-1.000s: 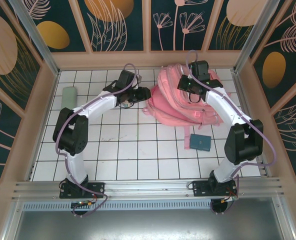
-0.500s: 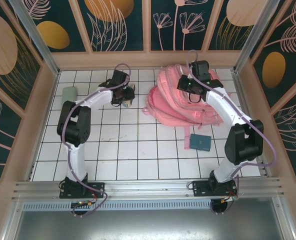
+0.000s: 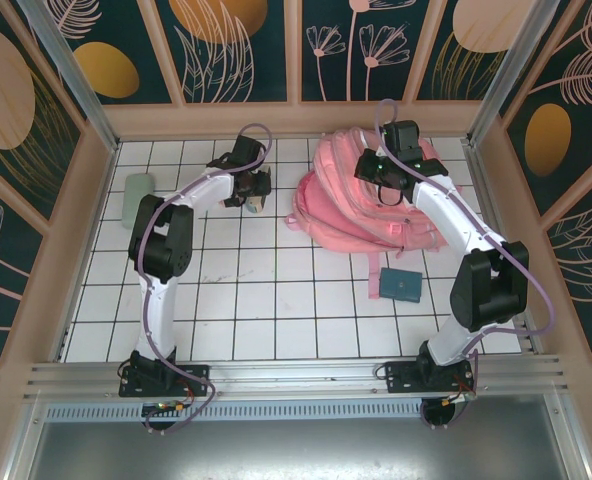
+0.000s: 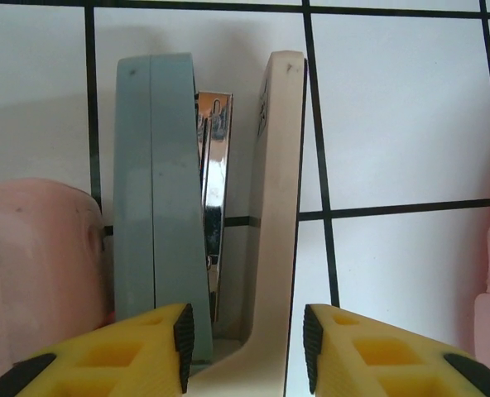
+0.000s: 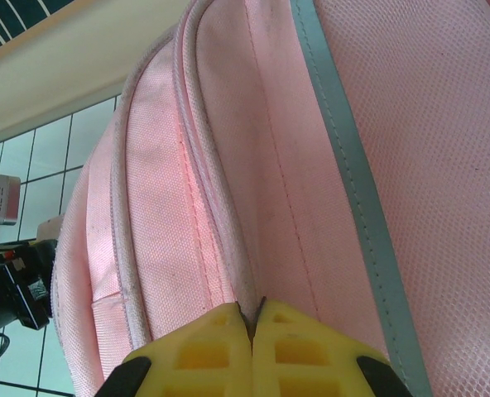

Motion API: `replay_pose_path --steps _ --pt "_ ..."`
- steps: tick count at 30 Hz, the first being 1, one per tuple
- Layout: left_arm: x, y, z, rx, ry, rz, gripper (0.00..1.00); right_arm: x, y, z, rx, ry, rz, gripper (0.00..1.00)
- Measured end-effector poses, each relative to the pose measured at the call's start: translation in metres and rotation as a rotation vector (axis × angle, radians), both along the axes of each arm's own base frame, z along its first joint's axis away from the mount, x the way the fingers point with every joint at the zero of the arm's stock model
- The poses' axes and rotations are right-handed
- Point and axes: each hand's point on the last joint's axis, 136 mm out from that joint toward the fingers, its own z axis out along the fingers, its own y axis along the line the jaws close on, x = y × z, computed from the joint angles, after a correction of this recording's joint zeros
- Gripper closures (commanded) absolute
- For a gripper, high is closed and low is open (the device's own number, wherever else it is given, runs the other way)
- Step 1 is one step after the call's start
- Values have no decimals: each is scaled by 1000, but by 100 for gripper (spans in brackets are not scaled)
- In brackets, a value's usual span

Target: Pack the student bag

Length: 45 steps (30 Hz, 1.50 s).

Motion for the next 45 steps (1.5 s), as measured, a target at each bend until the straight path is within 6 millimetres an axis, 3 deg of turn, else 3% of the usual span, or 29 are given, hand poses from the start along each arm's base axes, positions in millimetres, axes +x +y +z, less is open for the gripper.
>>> replay_pose_path --steps 14,21,27,29,34,39,45 --pt "16 -9 -8 28 -12 -53 60 0 1 0 13 7 -7 100" --pt "23 -12 -11 58 -26 -68 73 -1 2 0 21 11 -6 100" --pt "21 -15 -16 92 -28 -72 67 -2 2 -1 24 15 -3 100" --pt "21 -16 -16 103 -32 -75 71 -2 2 0 24 15 -3 100" --pt "20 -17 -17 121 -34 -83 100 -2 3 0 30 17 -1 100" --pt "18 -17 -15 104 -34 -71 100 -3 4 3 37 21 3 100" --pt "0 -19 -10 54 13 -66 100 1 6 24 71 -1 0 100"
